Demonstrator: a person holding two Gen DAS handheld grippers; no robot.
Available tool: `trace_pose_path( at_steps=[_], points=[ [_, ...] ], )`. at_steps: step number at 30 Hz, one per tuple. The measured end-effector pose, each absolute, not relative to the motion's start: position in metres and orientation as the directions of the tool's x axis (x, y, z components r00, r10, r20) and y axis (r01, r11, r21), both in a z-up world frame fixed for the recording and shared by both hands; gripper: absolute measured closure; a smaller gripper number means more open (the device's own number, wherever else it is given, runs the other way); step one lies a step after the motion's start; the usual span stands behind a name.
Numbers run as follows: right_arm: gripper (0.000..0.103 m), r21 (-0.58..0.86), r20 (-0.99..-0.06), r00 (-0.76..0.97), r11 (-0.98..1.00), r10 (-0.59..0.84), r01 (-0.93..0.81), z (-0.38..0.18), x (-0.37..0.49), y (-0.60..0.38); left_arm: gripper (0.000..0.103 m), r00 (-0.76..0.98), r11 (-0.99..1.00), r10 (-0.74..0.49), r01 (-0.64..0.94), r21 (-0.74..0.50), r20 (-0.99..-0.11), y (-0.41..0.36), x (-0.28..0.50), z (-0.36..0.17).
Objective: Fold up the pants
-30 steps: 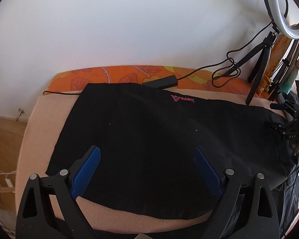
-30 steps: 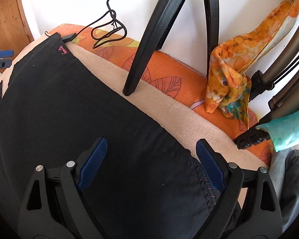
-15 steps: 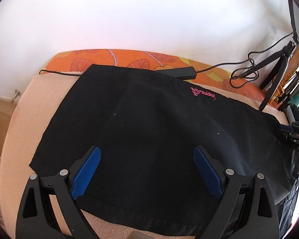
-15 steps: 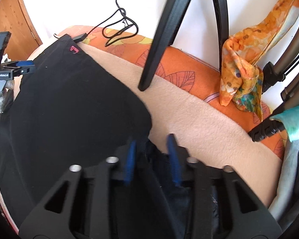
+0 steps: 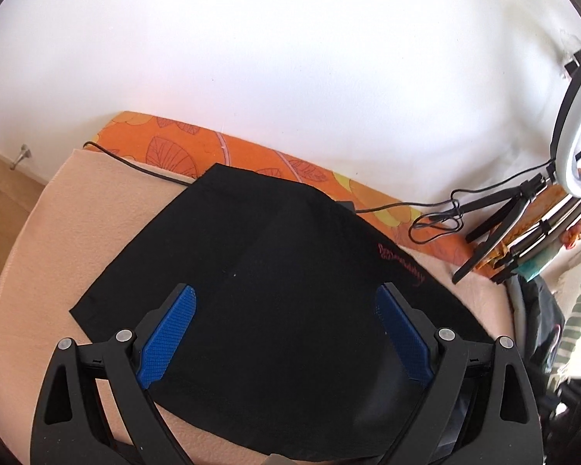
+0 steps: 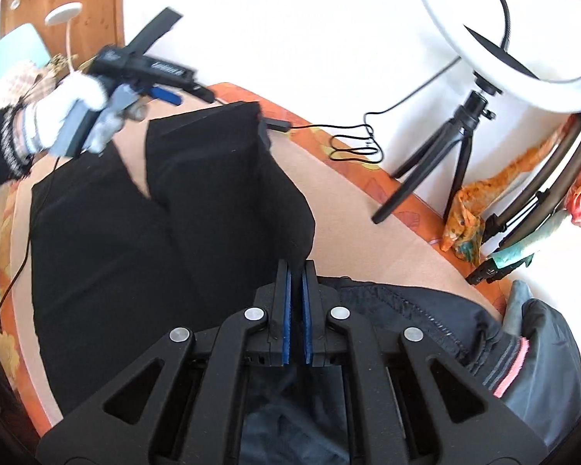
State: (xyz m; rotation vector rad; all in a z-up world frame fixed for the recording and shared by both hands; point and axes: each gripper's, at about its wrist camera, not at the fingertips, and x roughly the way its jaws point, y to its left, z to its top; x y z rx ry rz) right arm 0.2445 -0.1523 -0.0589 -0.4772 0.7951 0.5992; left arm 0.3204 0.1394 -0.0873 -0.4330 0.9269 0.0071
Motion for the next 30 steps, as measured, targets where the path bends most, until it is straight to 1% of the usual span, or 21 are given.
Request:
trace_pose_path(
  at_steps=[4,7,10,16,18,21,22,23,24,25,26,27,28,30],
  points=[
    [0.098,-0.204,-0.780,0.538,0.684,0.318,-0.700,-0.070,0.200,-0.134,0.010,0.594,0.876,-0.253,-0.193,-0.441,-0.763,0.138,0.326,-0.084],
    [0.098,-0.200,-0.798,0.515,0.668,0.313,-0.717,-0.085,0.180,-0.122,0.010,0.562,0.865,-0.303,-0.177,-0.470,-0.770,0.128,0.333,-0.083],
    [0.098,-0.210,-0.806,0.505,0.649,0.309,-0.732,-0.098,0.168,-0.115,0.010,0.532,0.893,-0.290,-0.149,-0.425,-0.795,0.106,0.342,-0.079],
    [0.098,-0.224,-0.805,0.502,0.622,0.315,-0.750,-0.102,0.152,-0.111,0.010,0.451,0.928,-0.254,-0.136,-0.347,-0.855,0.070,0.368,-0.086],
    [0.098,-0.226,-0.805,0.501,0.616,0.319,-0.755,-0.102,0.152,-0.111,0.010,0.406,0.941,-0.221,-0.149,-0.303,-0.887,0.062,0.376,-0.094],
    [0.098,-0.240,-0.803,0.503,0.600,0.319,-0.763,-0.103,0.148,-0.109,0.010,0.346,0.969,-0.133,-0.154,-0.196,-0.929,0.049,0.385,-0.111],
    [0.098,-0.249,-0.802,0.506,0.592,0.318,-0.767,-0.104,0.146,-0.109,0.014,0.342,0.974,-0.110,-0.150,-0.169,-0.933,0.047,0.386,-0.116],
    [0.098,-0.258,-0.801,0.508,0.583,0.316,-0.771,-0.105,0.143,-0.108,0.033,0.340,0.978,-0.092,-0.147,-0.149,-0.936,0.045,0.385,-0.120],
    [0.098,-0.263,-0.802,0.507,0.576,0.316,-0.774,-0.106,0.142,-0.108,0.047,0.333,0.977,-0.090,-0.152,-0.147,-0.939,0.047,0.384,-0.124],
    [0.098,-0.265,-0.801,0.508,0.573,0.317,-0.776,-0.107,0.141,-0.108,0.068,0.334,0.971,-0.116,-0.159,-0.178,-0.935,0.051,0.382,-0.128],
    [0.098,-0.264,-0.801,0.507,0.573,0.318,-0.776,-0.107,0.141,-0.109,0.084,0.354,0.958,-0.167,-0.163,-0.236,-0.920,0.057,0.379,-0.130],
    [0.098,-0.263,-0.800,0.508,0.575,0.318,-0.775,-0.106,0.141,-0.110,0.088,0.387,0.945,-0.208,-0.157,-0.287,-0.898,0.063,0.374,-0.129],
    [0.098,-0.262,-0.800,0.509,0.577,0.319,-0.774,-0.105,0.142,-0.110,0.093,0.420,0.941,-0.217,-0.149,-0.303,-0.881,0.067,0.369,-0.127],
    [0.098,-0.265,-0.797,0.515,0.582,0.316,-0.768,-0.103,0.143,-0.112,0.097,0.470,0.942,-0.219,-0.128,-0.311,-0.855,0.074,0.358,-0.119]
  ],
)
